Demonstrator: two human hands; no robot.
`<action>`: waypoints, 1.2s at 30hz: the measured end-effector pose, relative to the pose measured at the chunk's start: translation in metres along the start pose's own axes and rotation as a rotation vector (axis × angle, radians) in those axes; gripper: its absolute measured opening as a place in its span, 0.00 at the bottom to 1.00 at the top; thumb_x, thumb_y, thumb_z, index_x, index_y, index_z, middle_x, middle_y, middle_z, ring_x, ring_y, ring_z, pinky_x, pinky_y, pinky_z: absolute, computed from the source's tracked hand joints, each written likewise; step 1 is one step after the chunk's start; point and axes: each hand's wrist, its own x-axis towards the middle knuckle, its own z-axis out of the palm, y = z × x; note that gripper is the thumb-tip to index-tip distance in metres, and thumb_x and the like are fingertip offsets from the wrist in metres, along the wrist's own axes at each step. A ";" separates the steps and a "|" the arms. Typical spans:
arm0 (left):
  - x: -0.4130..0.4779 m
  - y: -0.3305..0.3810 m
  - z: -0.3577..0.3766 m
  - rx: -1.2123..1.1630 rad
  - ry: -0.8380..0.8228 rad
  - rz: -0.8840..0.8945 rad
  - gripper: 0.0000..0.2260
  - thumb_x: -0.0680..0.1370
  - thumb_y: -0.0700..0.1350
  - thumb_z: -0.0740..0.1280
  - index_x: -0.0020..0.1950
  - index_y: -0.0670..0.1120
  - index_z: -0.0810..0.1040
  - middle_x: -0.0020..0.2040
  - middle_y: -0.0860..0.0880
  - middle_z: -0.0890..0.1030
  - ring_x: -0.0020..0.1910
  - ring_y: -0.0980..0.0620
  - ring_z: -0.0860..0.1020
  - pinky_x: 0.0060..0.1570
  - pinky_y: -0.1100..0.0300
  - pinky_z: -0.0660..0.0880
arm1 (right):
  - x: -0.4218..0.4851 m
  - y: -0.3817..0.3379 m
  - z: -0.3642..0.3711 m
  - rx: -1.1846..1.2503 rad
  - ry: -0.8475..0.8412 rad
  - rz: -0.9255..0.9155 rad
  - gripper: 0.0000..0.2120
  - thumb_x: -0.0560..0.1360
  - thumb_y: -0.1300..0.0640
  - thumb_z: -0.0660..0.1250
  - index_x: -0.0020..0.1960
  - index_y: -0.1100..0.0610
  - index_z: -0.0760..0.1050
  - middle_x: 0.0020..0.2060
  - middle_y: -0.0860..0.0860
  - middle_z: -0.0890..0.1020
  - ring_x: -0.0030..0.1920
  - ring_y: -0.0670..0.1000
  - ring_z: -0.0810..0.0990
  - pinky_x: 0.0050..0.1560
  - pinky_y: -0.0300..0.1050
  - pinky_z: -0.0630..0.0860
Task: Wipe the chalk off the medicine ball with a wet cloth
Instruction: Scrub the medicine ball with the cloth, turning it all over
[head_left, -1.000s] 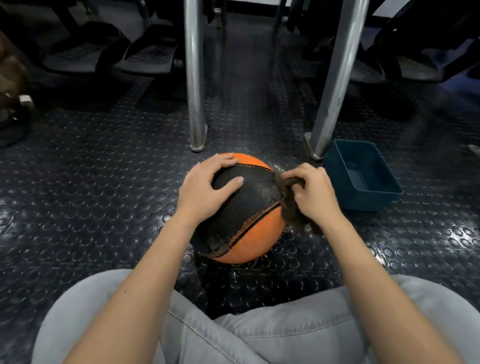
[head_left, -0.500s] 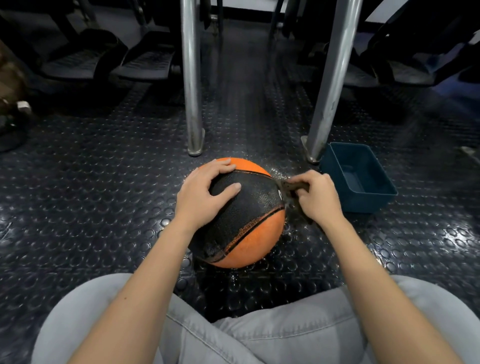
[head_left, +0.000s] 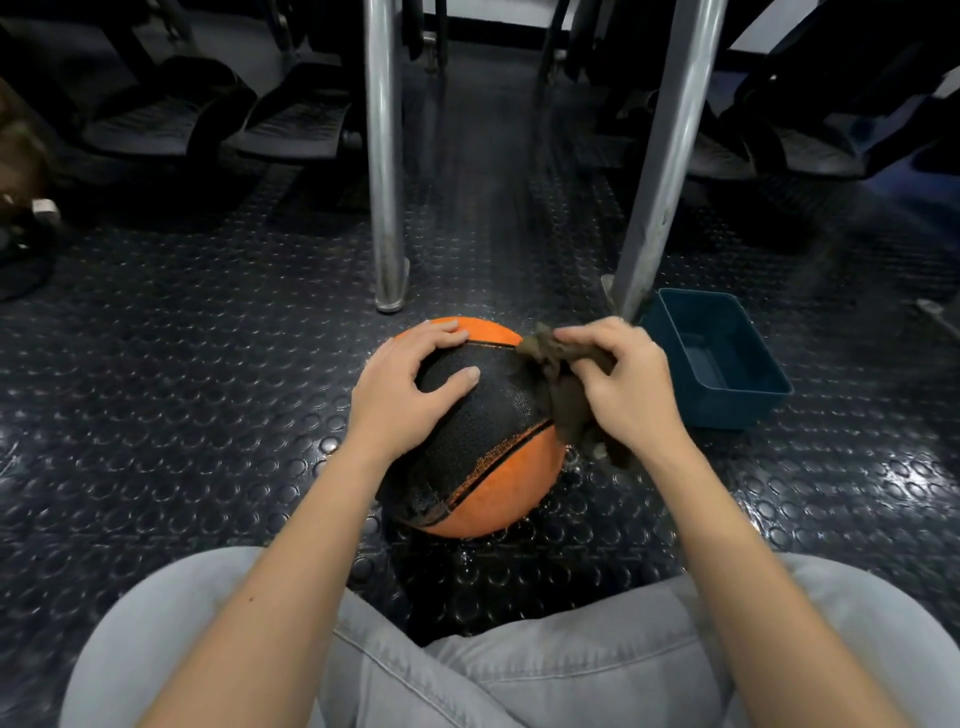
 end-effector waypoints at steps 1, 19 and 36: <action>0.000 -0.001 0.000 0.006 -0.002 -0.002 0.14 0.74 0.50 0.71 0.59 0.55 0.78 0.60 0.67 0.72 0.63 0.70 0.64 0.68 0.60 0.60 | -0.003 -0.005 0.003 0.079 -0.034 -0.050 0.18 0.70 0.72 0.65 0.51 0.54 0.82 0.43 0.41 0.78 0.48 0.45 0.74 0.53 0.32 0.65; 0.002 0.001 0.002 0.036 -0.003 0.028 0.14 0.74 0.52 0.71 0.60 0.55 0.78 0.60 0.69 0.71 0.61 0.73 0.62 0.57 0.80 0.53 | 0.000 0.029 0.005 -0.273 -0.120 0.183 0.19 0.74 0.70 0.60 0.54 0.51 0.80 0.50 0.46 0.78 0.49 0.49 0.65 0.50 0.43 0.68; 0.002 -0.004 0.003 0.036 0.006 0.062 0.18 0.70 0.60 0.66 0.58 0.58 0.77 0.57 0.73 0.70 0.62 0.73 0.63 0.65 0.63 0.60 | 0.001 -0.012 0.000 -0.080 -0.033 -0.281 0.19 0.70 0.71 0.61 0.50 0.54 0.82 0.47 0.43 0.78 0.45 0.51 0.69 0.50 0.26 0.60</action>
